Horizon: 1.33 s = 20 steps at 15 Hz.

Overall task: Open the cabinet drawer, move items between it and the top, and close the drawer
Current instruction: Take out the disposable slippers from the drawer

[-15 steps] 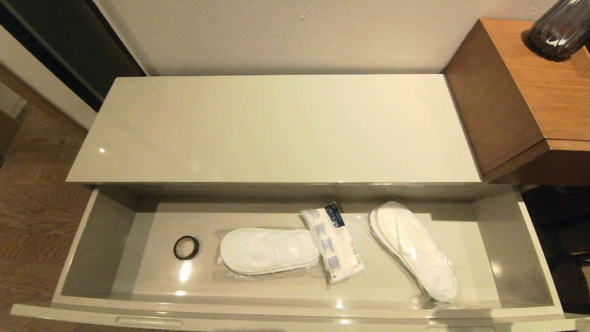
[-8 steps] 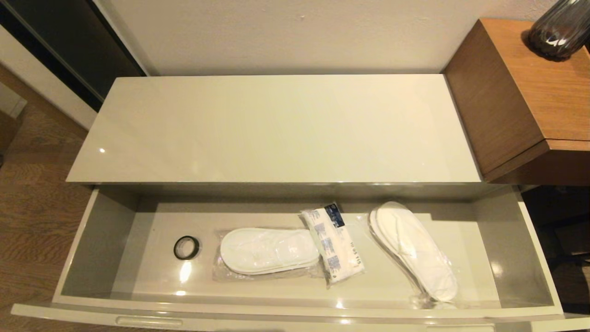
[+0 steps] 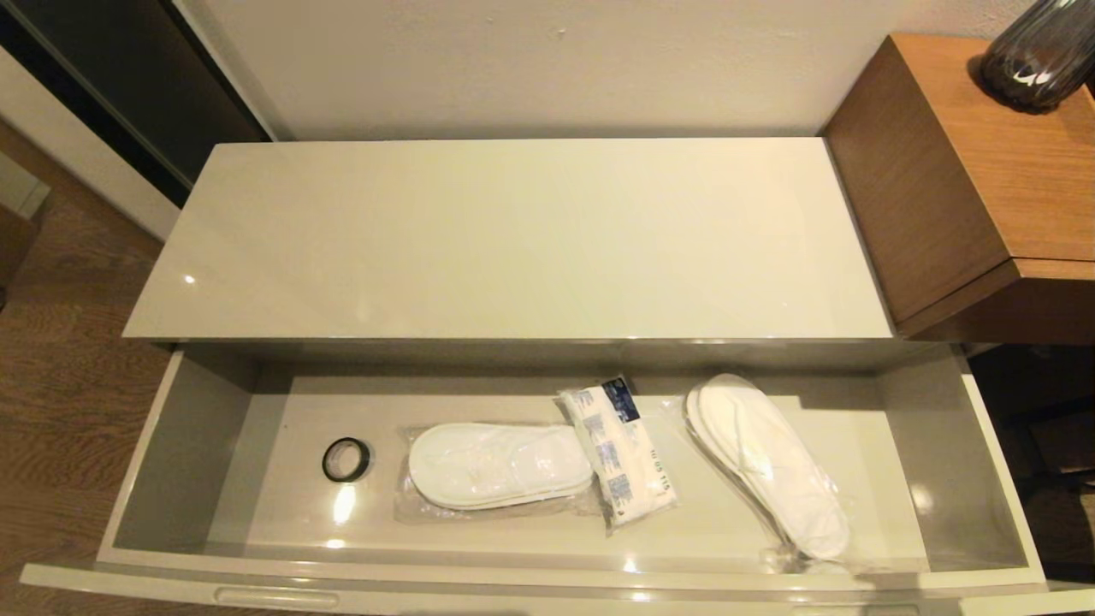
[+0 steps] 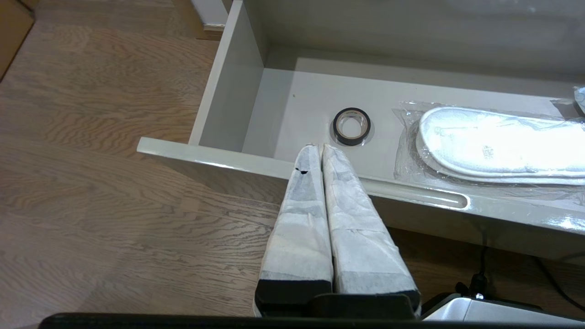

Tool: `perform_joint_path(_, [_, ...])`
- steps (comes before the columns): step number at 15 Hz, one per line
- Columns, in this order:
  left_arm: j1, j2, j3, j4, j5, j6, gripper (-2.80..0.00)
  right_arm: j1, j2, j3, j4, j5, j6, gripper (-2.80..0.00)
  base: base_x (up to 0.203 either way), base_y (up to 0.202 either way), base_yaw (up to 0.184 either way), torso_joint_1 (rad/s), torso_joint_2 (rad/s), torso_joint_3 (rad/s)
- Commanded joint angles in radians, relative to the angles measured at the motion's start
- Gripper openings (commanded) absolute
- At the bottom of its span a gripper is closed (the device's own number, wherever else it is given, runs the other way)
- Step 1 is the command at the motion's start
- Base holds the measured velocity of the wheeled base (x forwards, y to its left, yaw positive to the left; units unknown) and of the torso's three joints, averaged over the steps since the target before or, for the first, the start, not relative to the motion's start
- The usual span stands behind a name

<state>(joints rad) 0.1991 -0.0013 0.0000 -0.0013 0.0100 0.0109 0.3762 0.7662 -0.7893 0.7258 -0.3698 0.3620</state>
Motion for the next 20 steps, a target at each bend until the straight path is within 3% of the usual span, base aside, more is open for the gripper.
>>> perform_joint_path(1, [0.000,-0.039,0.002,0.000,0.001,0.000,-2.80,0.001,0.041,0.021,-0.020,0.004,-0.059,-2.80,0.000,0.000,0.000,0.000,0.00,0.000])
perform_joint_path(4, [0.000,-0.039,0.003,0.000,0.001,0.000,-2.80,0.001,0.126,0.123,-0.165,0.019,-0.164,-2.80,0.000,0.000,0.000,0.000,0.00,0.000])
perform_joint_path(8, [0.000,-0.039,0.002,0.000,0.001,0.000,-2.80,-0.002,0.410,0.164,-0.457,0.138,-0.327,-2.80,0.000,0.000,0.000,0.000,0.00,0.000])
perform_joint_path(12, [0.000,-0.039,0.003,0.000,0.001,0.000,-2.80,-0.092,0.730,0.144,-0.665,0.221,-0.459,-2.80,0.000,0.000,0.000,0.000,0.00,0.000])
perform_joint_path(14, [0.000,-0.039,0.003,0.000,0.001,0.000,-2.80,-0.130,0.852,0.105,-0.706,0.208,-0.485,-2.80,0.000,0.000,0.000,0.000,0.00,0.000])
perform_joint_path(16, [0.000,-0.039,0.003,0.000,0.001,0.000,-2.80,-0.143,0.913,0.091,-0.718,0.097,-0.494,-2.80,0.000,0.000,0.000,0.000,0.00,0.000])
perform_joint_path(17, [0.000,-0.039,0.003,0.000,0.001,0.000,-2.80,-0.144,0.929,0.092,-0.719,0.060,-0.494,-0.30,0.000,0.000,0.000,0.000,0.00,0.000])
perform_joint_path(18, [0.000,-0.039,0.003,0.000,0.001,0.000,-2.80,-0.141,0.954,0.094,-0.722,0.031,-0.491,0.00,0.000,0.000,0.000,0.000,0.00,0.000])
perform_joint_path(20, [0.000,-0.039,0.003,0.000,0.001,0.001,-2.80,-0.136,0.989,0.073,-0.731,-0.003,-0.504,0.00,0.000,0.000,0.000,0.000,0.00,0.000])
